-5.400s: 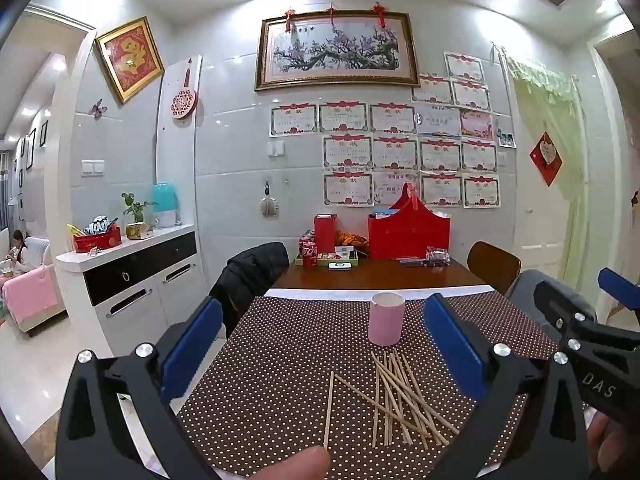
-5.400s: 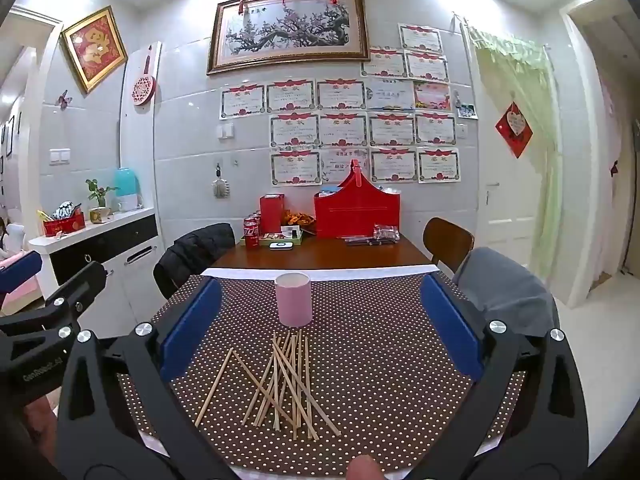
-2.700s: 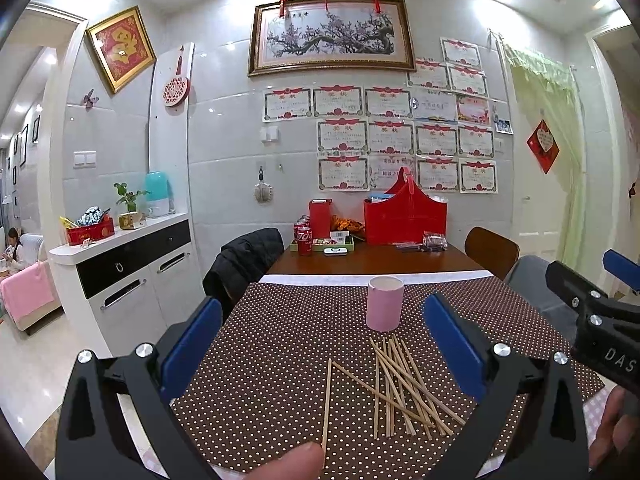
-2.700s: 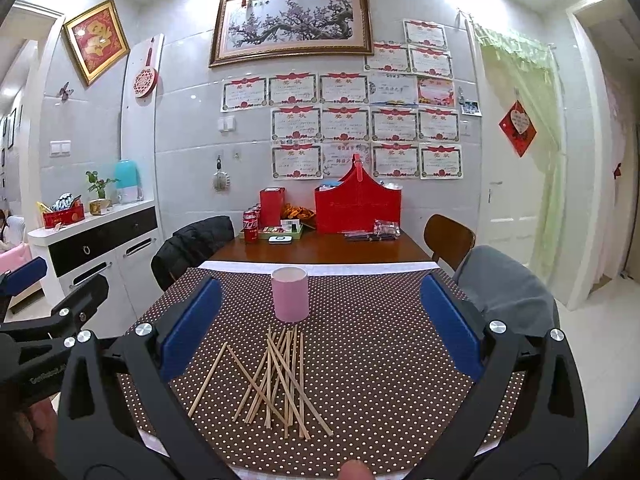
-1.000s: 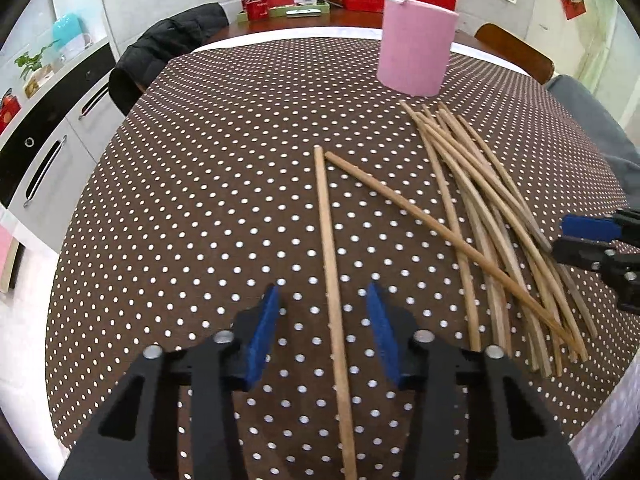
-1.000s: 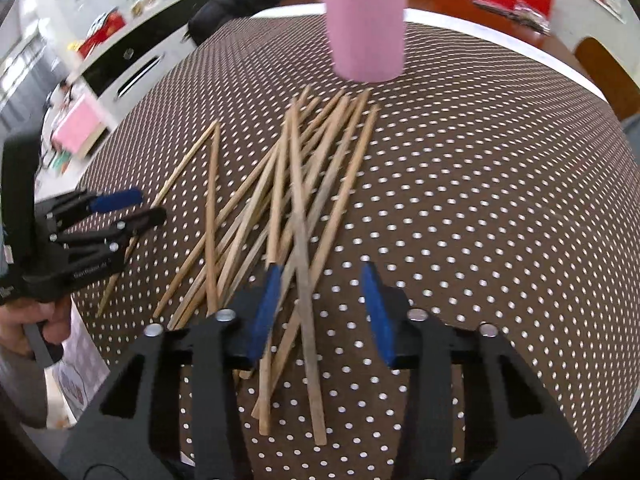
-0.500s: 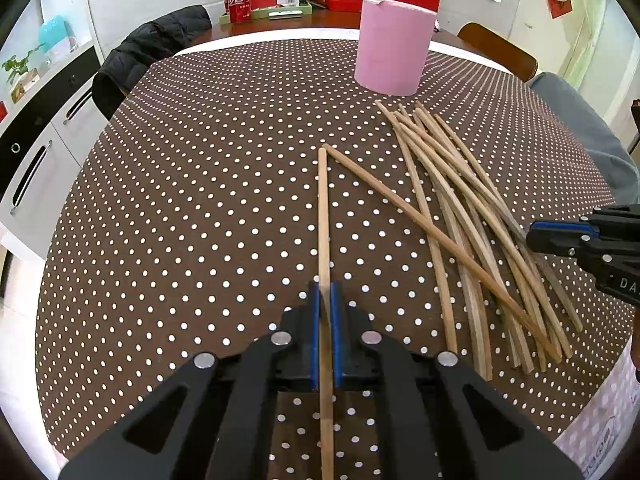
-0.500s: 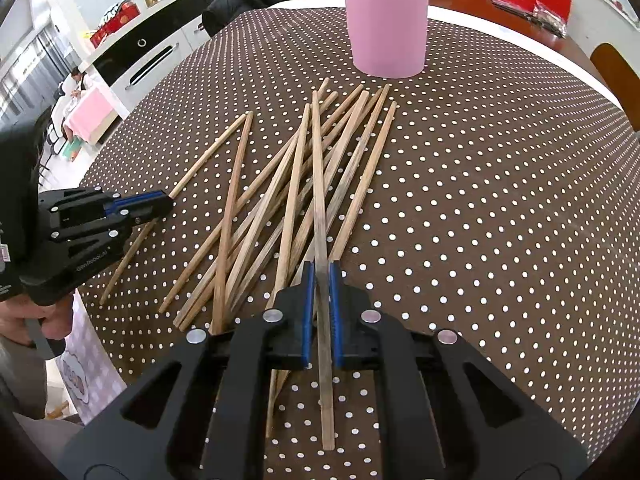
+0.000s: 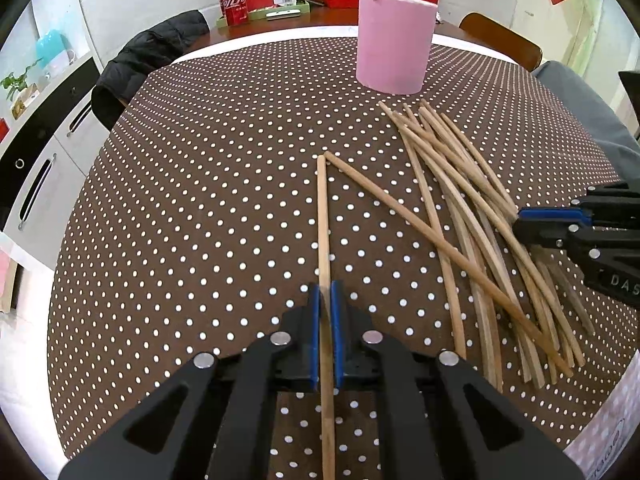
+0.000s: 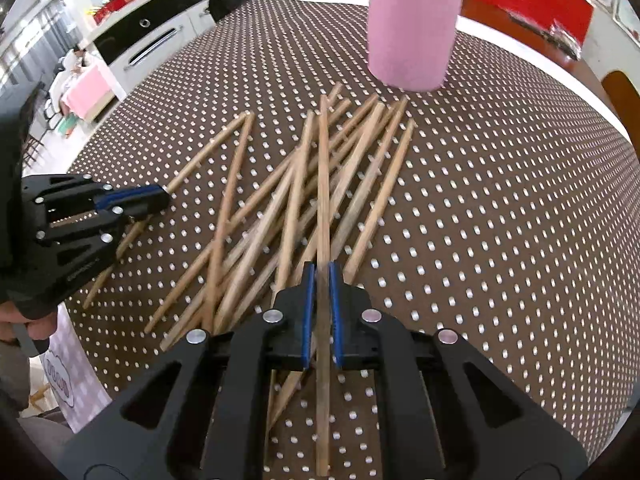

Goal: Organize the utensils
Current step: 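Lift the held chopsticks with both tools toward the pink cup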

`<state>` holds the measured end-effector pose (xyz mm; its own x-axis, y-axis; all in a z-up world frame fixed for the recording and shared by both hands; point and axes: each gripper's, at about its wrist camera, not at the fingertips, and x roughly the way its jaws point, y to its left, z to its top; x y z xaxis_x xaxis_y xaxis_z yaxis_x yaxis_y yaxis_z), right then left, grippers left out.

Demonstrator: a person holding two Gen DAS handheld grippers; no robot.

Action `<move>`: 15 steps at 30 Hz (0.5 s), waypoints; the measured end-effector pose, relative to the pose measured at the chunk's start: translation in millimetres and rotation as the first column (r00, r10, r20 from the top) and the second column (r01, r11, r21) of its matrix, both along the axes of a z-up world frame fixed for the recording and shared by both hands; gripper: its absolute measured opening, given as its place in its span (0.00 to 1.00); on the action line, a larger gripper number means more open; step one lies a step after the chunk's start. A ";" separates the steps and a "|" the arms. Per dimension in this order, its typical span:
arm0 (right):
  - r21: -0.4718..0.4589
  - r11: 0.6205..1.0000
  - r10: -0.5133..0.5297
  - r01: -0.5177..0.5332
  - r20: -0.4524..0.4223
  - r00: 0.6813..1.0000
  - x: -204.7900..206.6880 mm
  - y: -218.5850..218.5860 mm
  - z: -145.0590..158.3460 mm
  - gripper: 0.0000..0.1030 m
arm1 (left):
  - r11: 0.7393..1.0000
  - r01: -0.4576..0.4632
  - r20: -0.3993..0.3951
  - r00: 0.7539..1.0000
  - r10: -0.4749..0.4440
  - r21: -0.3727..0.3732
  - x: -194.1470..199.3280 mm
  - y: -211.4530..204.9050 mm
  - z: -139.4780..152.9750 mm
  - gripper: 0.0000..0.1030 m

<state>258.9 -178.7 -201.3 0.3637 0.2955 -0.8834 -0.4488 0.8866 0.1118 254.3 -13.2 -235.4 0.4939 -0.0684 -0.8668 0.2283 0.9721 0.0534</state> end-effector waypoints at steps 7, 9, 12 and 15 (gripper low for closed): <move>0.065 0.997 -0.034 0.032 0.019 0.999 -1.0 -4.5 3.7 0.06 | 0.999 0.011 0.019 1.000 -0.010 -0.037 -3.6 6.1 0.2 0.05; 0.121 0.991 -0.055 0.051 0.029 0.998 -3.6 -17.0 8.6 0.06 | 0.998 0.003 0.019 1.000 -0.001 -0.069 -6.1 11.6 1.0 0.05; 0.213 0.974 -0.096 0.081 0.061 0.994 -7.9 -30.9 19.9 0.06 | 0.992 -0.005 0.049 0.999 0.012 -0.125 -12.6 16.7 9.5 0.05; 0.310 0.945 -0.143 0.106 0.101 0.984 -10.5 -43.8 31.2 0.06 | 0.983 -0.004 0.111 0.993 0.025 -0.185 -17.5 20.7 26.1 0.05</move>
